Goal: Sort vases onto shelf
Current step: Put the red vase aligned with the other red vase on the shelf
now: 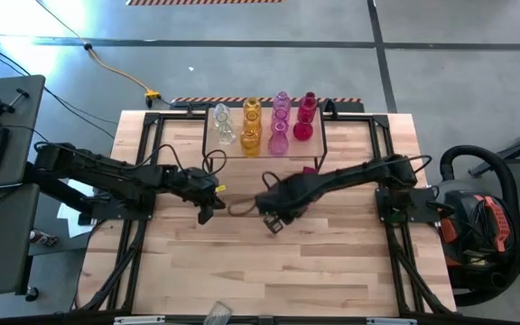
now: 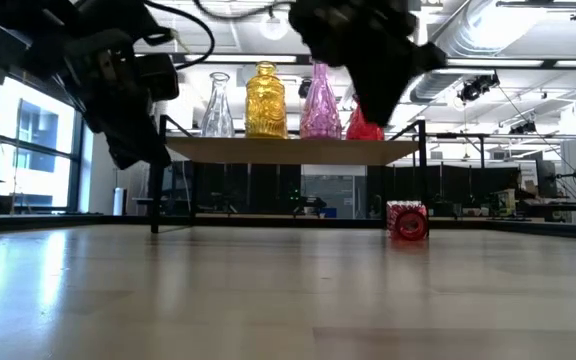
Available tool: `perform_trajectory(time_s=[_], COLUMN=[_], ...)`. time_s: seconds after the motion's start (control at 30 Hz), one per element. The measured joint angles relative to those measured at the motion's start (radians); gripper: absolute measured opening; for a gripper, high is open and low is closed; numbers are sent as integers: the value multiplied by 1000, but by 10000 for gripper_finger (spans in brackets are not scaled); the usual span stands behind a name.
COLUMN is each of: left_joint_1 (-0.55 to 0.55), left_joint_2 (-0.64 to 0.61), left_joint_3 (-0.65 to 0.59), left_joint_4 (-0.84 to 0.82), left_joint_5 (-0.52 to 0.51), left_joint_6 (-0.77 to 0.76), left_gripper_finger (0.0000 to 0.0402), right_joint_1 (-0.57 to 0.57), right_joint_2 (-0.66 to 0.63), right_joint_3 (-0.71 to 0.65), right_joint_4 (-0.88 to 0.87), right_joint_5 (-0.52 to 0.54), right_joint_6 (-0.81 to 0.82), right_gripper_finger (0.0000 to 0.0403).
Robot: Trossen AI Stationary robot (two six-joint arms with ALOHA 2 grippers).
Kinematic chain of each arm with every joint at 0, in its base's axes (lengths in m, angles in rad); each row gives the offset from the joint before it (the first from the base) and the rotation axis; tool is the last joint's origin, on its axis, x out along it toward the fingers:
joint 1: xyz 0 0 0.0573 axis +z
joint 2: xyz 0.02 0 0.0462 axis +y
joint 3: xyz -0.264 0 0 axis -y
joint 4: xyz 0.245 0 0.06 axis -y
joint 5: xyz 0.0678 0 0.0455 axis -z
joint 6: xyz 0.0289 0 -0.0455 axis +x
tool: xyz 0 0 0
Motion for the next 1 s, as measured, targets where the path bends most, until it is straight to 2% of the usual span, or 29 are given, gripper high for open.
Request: perform_trajectory(time_s=[0.17, 0.3, 0.47, 0.67, 0.83, 1.0], left_joint_1=[-14, -14, -14, -14, -14, -14], left_joint_2=[-22, -21, -21, -21, -21, -21], left_joint_3=[0, 0, 0, 0, 0, 0], left_joint_4=[-14, -28, -28, -27, -27, -25], left_joint_5=[-15, -17, -17, -17, -15, -16], left_joint_6=[-1, -1, 3, 7, 6, 7], left_gripper_finger=[19, 19, 19, 19, 19, 19], right_joint_1=[48, 71, 111, 132, 132, 135], right_joint_2=[1, -29, -140, -329, -464, -554], right_joint_3=[-111, -183, -303, -517, -602, -599], right_joint_4=[95, 168, 273, 334, 388, 394], right_joint_5=[-32, 4, 87, 172, 227, 384], right_joint_6=[168, 304, 477, 753, 847, 862], right_gripper_finger=[67, 67, 62, 41, 30, 30])
